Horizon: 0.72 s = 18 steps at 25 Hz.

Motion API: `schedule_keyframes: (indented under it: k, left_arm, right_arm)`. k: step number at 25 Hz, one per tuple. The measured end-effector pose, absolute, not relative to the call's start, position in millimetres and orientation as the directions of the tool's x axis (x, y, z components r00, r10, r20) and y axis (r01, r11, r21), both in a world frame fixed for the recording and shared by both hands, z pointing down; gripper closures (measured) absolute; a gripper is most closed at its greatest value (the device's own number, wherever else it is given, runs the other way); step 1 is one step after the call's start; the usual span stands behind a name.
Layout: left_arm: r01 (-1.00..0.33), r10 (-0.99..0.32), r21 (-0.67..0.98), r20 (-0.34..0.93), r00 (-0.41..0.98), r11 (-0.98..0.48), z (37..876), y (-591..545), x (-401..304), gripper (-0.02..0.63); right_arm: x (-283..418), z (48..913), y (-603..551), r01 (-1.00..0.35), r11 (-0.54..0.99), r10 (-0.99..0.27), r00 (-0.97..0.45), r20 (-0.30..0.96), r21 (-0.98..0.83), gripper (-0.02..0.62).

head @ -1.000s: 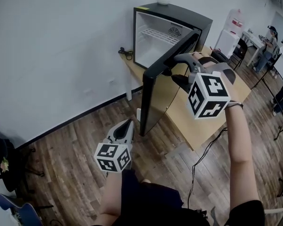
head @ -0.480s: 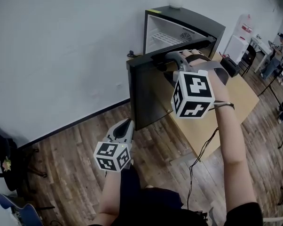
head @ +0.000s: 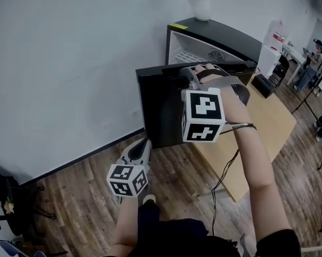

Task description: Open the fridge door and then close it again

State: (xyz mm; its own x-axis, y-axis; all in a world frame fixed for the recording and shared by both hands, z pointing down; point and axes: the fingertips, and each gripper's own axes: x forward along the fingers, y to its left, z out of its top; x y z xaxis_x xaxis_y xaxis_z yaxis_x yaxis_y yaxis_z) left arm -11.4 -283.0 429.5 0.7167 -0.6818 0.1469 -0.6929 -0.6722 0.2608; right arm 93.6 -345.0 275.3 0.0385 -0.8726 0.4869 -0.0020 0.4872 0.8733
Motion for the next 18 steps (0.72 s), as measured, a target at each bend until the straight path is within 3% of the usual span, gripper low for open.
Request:
schedule_keyframes:
  k: [18]
  left_arm:
    - [-0.635, -0.629, 0.281, 0.123, 0.768, -0.72, 423, -399, -19, 0.594]
  right_arm:
    - [142, 277, -507, -0.213, 0.493, -0.807, 0.25, 0.535, 0.844, 0.471]
